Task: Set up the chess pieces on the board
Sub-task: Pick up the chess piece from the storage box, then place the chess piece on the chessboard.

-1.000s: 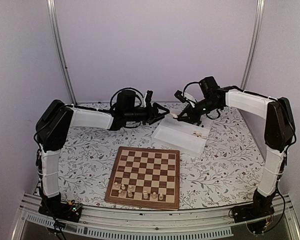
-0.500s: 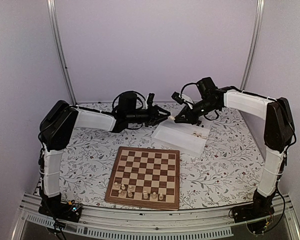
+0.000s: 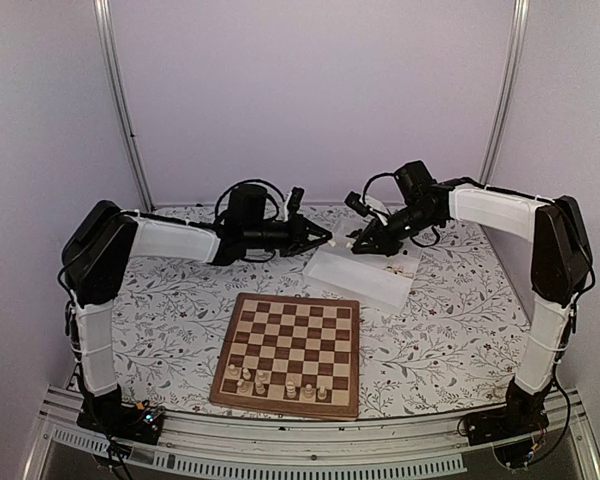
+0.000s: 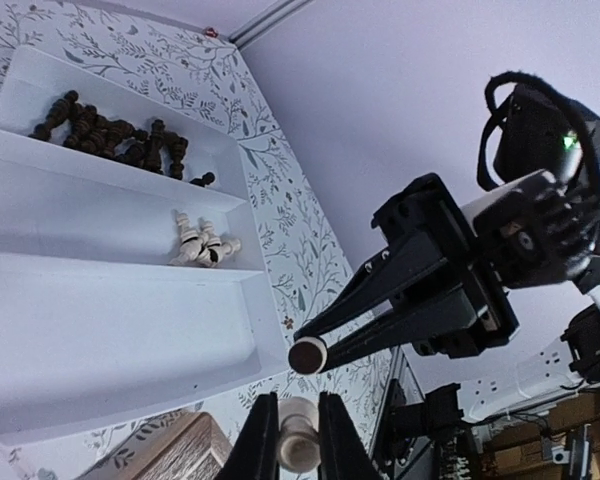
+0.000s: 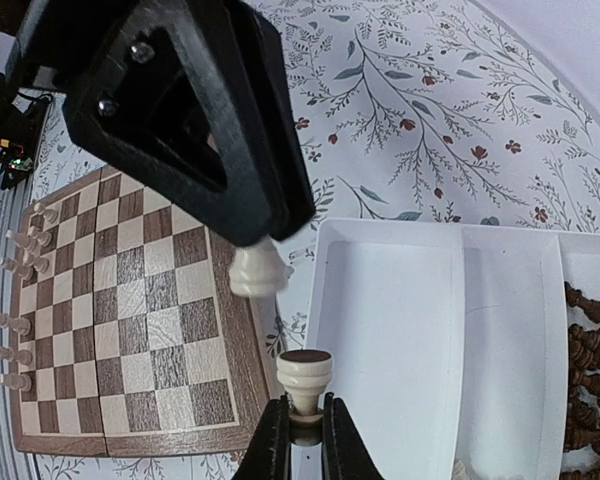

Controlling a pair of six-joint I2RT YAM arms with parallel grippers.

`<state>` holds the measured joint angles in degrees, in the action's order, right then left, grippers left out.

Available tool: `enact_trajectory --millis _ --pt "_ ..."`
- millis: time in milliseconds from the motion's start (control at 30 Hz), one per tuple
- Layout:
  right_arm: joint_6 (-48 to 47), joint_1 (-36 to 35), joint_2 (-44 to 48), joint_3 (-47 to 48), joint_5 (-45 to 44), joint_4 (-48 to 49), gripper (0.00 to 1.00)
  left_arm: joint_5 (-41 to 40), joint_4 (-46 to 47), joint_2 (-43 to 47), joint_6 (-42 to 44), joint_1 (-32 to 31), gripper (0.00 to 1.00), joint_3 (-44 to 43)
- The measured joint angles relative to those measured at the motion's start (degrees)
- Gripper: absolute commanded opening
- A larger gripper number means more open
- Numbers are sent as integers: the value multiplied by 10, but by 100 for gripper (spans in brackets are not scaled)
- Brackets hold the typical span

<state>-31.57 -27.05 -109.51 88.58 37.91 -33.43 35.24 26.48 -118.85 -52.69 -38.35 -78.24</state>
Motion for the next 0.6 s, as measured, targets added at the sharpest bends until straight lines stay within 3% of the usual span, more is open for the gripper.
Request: enact_trajectory --millis 200,333,600 --pt "-4 14 26 -58 0 6 1 -95 -176 174 146 -17 2 69" --pt "-4 32 36 -84 1 19 1 -185 -285 297 212 -74 2 109" --pt "-6 39 61 -115 2 38 1 -353 -514 449 190 -230 2 217"
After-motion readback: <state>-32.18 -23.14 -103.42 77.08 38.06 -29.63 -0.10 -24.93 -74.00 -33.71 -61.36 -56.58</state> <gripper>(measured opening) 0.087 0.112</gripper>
